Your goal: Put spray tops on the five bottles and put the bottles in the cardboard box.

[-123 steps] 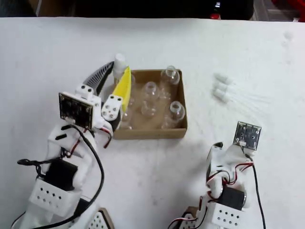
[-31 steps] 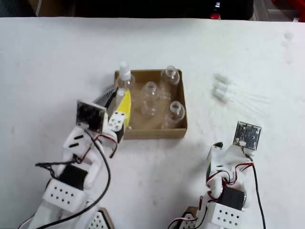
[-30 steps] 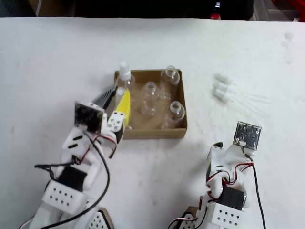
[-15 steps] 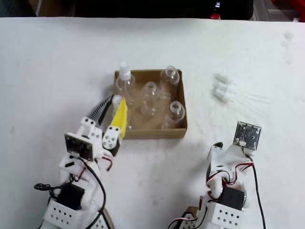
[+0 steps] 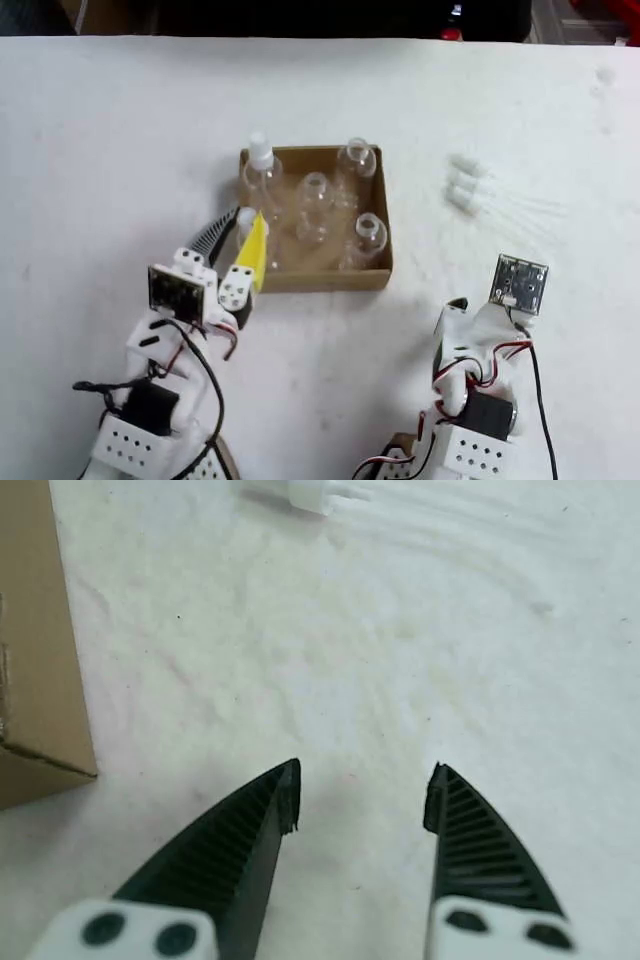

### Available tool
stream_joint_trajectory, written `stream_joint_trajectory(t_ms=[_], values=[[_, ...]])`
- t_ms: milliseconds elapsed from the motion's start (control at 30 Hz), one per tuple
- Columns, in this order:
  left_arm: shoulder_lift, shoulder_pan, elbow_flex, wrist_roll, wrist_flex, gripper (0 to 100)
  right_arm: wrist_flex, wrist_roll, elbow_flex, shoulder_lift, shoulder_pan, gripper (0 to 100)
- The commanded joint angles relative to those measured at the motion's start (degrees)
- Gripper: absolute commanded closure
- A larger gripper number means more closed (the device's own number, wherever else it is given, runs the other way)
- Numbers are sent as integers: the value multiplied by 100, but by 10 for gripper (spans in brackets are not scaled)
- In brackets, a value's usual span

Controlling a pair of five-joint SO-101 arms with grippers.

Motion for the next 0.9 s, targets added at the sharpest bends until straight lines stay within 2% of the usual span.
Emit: stream_joint_trajectory(t_ms=[0, 233, 367, 433, 500, 867], values=[[215, 66, 70, -35, -97, 972, 48, -9, 44, -22, 84, 814], [215, 48, 70, -35, -79, 958, 48, -9, 44, -22, 84, 814], [215, 13, 70, -9, -53, 805, 48, -9, 44, -22, 84, 814], [215, 13, 70, 290, 97, 762, 48, -9, 44, -22, 84, 814], [215, 13, 35, 536, 141, 768, 48, -9, 44, -22, 84, 814], [215, 4, 26, 536, 141, 775, 48, -9, 44, -22, 84, 814]])
